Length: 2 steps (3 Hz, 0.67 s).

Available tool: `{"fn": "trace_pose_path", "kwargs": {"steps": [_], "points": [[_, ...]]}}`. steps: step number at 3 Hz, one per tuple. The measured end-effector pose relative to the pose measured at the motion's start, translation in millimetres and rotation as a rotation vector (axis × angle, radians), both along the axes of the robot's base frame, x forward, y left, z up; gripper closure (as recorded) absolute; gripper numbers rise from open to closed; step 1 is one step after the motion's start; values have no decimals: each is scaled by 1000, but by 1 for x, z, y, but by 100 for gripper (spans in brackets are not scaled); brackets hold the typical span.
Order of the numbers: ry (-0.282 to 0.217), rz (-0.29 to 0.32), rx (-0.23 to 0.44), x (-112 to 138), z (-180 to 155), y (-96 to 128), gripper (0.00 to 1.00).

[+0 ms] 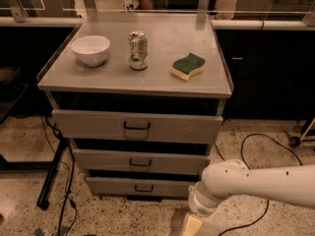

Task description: Open bottom drawer

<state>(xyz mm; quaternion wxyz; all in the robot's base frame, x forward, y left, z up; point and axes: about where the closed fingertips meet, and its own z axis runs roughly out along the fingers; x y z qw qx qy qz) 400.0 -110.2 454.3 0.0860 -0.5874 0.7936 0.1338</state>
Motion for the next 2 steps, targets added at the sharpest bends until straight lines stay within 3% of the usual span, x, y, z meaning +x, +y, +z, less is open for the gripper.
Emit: {"fn": "trace_pose_path", "kwargs": {"steps": [1,2], "points": [[0,0,0,0,0,0,0],[3,-27,42,-4,-12,2,0]]}}
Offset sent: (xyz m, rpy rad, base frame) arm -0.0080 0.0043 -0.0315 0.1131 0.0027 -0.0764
